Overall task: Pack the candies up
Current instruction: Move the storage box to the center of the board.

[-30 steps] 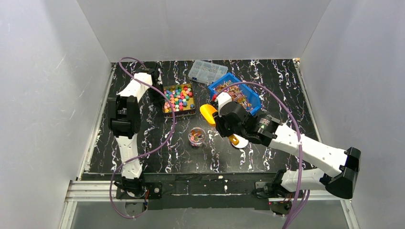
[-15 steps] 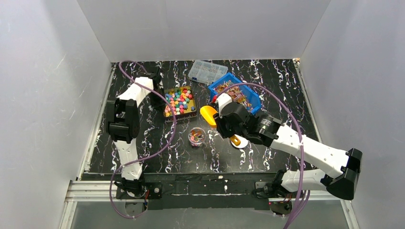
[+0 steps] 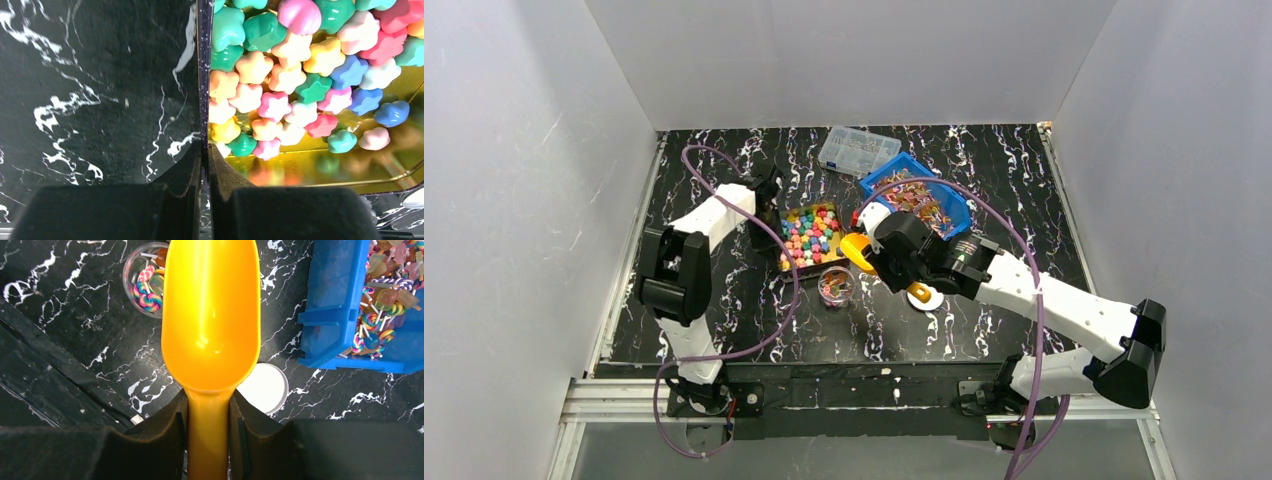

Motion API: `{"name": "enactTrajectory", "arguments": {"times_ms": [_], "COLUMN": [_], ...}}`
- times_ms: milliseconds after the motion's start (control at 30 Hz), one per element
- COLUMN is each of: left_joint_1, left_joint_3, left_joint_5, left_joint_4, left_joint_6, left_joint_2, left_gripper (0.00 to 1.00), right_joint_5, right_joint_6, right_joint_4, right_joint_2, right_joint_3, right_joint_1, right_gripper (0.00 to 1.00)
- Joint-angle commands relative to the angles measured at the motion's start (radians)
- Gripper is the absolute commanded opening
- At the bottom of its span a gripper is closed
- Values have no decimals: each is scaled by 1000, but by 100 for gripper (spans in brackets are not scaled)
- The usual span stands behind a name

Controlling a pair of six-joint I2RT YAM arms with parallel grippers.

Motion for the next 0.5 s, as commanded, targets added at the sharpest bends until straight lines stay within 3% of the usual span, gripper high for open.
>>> {"name": "enactTrajectory", "arguments": {"times_ms": [0,467], "left_joint_1": [-37,-197], "left_joint_3": [-66,-312], "left_joint_5": [19,-49], "left_joint_4": [-12,63], "left_joint_6": [-61,-222], "left_joint_2": [-133,-348], "left_gripper": [0,0], "right_joint_5": [10,48], "right_joint_6": [-53,-146], "right_joint_4": [-28,-88], "right_joint_2": [12,19], "right_joint_3": [56,78], "right_joint_1": [-7,-8], "right_gripper": [1,1]}}
